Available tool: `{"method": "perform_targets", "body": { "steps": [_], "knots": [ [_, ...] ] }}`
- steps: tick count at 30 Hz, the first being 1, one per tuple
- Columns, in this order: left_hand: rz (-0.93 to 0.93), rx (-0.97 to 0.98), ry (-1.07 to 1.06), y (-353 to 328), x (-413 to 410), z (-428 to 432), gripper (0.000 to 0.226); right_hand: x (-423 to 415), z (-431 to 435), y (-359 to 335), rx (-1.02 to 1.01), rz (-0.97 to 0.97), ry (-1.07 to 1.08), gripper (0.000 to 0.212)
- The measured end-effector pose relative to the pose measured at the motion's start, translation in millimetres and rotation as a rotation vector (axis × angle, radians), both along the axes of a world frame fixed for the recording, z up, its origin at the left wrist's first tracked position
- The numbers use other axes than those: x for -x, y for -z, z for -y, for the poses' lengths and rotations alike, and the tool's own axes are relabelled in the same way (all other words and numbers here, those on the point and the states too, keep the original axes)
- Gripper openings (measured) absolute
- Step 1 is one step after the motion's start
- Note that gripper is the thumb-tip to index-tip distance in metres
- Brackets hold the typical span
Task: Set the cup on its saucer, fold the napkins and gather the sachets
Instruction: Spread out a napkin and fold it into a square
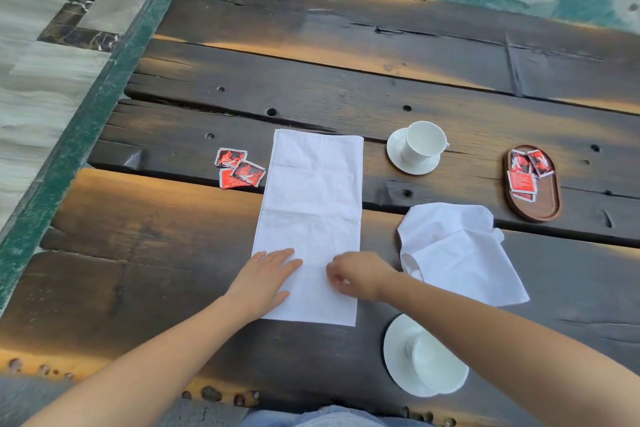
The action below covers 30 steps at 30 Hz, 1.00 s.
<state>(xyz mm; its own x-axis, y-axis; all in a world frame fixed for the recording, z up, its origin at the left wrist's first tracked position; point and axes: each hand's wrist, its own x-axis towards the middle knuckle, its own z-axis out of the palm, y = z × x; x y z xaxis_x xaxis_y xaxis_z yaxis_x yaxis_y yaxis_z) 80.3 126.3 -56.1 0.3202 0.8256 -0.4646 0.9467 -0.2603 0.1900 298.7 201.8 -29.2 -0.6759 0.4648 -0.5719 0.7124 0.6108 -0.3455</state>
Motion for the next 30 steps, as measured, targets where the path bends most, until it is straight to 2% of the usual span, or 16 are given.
{"method": "perform_targets", "body": {
  "steps": [3, 7, 15, 20, 24, 30],
  "knots": [
    [-0.014, 0.021, 0.005, -0.2, 3.4, 6.1, 0.059, -0.5, 17.7, 3.7, 0.051, 0.106, -0.091, 0.027],
    [-0.025, 0.029, 0.011, -0.5, 6.8, 13.9, 0.061, -2.3, 33.9, 6.8, -0.008, 0.178, -0.176, 0.045],
    [-0.017, 0.065, 0.003, -1.6, 7.8, 18.8, 0.066, -5.2, 46.1, 3.3, -0.114, 0.181, -0.195, 0.05],
    [-0.025, 0.062, -0.001, -4.4, 5.6, 20.1, 0.065, -5.9, 50.4, 1.9, -0.127, 0.182, -0.194, 0.042],
    [-0.024, 0.057, -0.005, -7.2, 3.7, 19.4, 0.063, -7.1, 53.0, 4.1, -0.139, 0.171, -0.172, 0.024],
    [0.054, 0.132, -0.083, -8.6, 8.6, 23.9, 0.073, -11.1, 48.9, 4.9, -0.037, 0.044, 0.069, 0.011]
  ]
}}
